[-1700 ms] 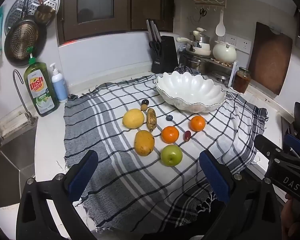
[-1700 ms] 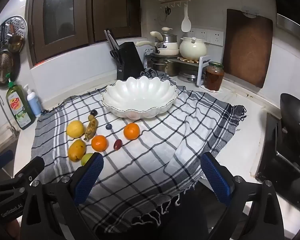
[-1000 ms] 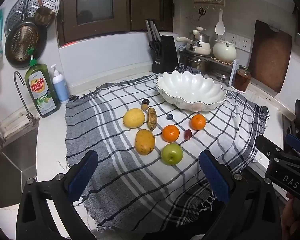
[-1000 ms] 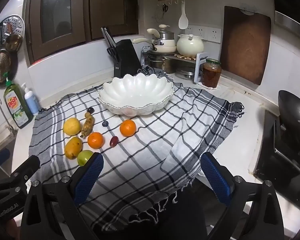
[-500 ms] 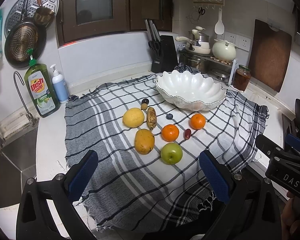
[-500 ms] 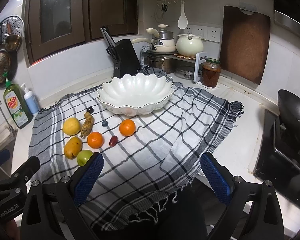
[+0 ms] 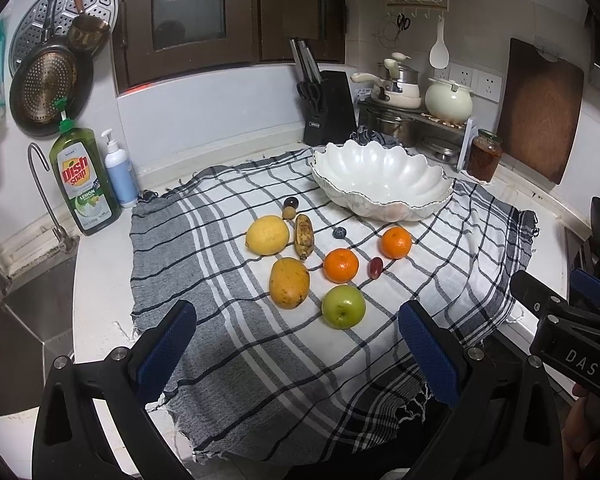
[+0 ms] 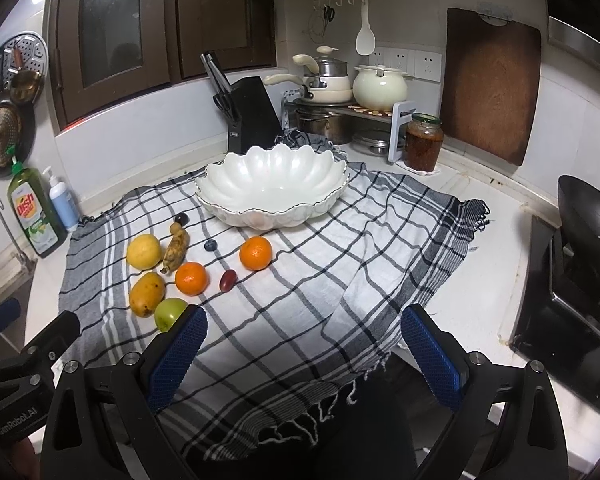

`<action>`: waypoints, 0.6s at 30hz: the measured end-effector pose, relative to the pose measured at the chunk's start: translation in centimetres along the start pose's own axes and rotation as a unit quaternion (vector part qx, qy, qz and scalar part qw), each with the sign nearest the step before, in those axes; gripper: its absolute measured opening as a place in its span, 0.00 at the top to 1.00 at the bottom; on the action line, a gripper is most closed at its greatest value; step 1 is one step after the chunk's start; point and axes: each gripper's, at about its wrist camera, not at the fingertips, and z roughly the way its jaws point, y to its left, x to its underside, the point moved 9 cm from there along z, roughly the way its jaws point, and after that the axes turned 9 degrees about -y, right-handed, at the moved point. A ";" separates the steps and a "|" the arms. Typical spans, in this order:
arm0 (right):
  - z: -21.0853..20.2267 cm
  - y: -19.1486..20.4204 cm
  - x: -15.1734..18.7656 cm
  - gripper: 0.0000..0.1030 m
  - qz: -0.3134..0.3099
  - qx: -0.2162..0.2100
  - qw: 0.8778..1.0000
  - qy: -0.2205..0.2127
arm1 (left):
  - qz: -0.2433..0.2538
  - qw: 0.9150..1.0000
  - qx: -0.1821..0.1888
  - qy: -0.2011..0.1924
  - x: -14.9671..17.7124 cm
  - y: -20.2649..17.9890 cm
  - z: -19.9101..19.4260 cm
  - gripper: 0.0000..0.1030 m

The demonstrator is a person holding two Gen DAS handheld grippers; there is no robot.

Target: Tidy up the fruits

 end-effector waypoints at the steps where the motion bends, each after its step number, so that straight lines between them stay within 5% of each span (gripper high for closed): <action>1: 0.0 0.0 0.0 0.04 0.000 0.000 1.000 0.000 | 0.000 1.000 0.000 0.000 0.0 0.1 0.0 0.00; 18: 0.0 0.0 0.0 0.04 0.000 -0.001 1.000 0.002 | 0.000 1.000 0.000 -0.001 0.0 0.2 0.1 0.00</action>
